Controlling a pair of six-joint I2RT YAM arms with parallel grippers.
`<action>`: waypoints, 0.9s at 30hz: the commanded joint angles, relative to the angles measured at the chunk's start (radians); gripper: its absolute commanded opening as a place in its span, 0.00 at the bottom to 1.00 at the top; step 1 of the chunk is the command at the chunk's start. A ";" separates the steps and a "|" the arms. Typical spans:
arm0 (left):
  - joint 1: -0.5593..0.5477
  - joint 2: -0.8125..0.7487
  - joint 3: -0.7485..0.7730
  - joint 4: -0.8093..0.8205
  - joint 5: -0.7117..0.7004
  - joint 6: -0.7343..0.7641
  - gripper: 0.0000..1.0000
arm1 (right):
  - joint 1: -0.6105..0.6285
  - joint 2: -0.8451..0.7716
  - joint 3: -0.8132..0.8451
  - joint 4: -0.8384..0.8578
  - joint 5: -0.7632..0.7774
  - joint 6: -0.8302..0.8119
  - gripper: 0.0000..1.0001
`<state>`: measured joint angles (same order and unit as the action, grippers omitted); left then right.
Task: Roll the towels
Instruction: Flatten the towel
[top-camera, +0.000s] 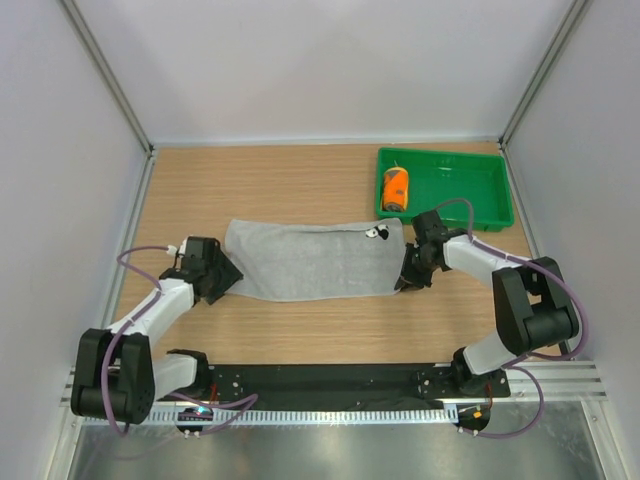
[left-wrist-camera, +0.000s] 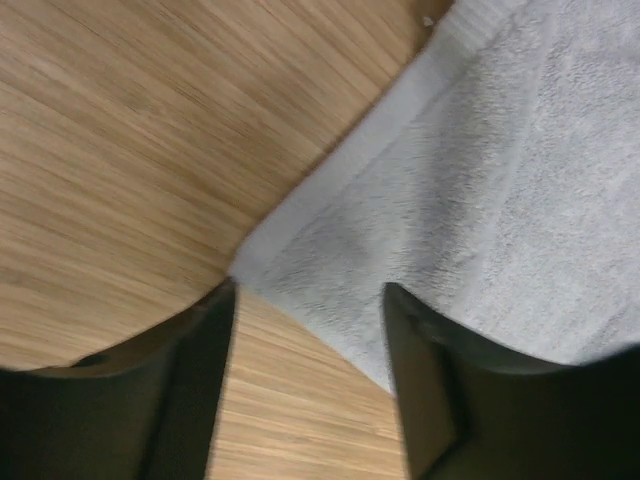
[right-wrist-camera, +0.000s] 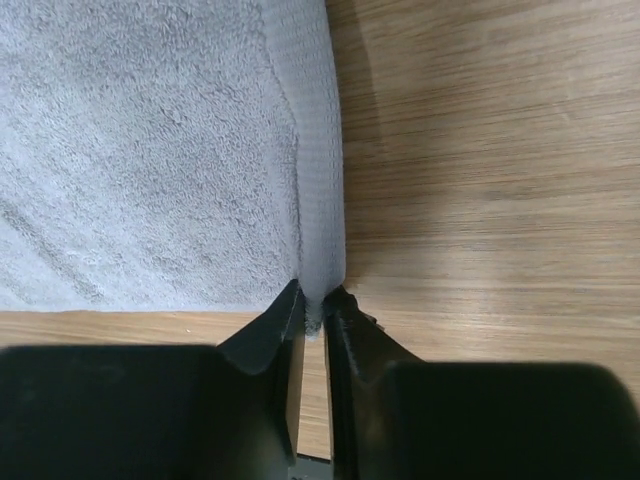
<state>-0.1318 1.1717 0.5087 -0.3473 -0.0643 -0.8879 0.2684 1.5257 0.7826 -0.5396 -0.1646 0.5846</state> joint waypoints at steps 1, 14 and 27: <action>-0.005 0.039 -0.022 -0.024 -0.037 0.009 0.55 | 0.008 0.027 -0.016 0.041 0.013 -0.005 0.17; -0.003 0.028 0.013 -0.019 -0.034 0.017 0.00 | 0.011 -0.077 0.027 -0.003 -0.078 0.001 0.01; -0.005 -0.198 0.037 -0.168 -0.071 0.040 0.82 | 0.020 -0.213 0.066 -0.099 -0.067 0.009 0.01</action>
<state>-0.1337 0.9630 0.5205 -0.4808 -0.1085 -0.8734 0.2787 1.3342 0.8173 -0.6102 -0.2256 0.5854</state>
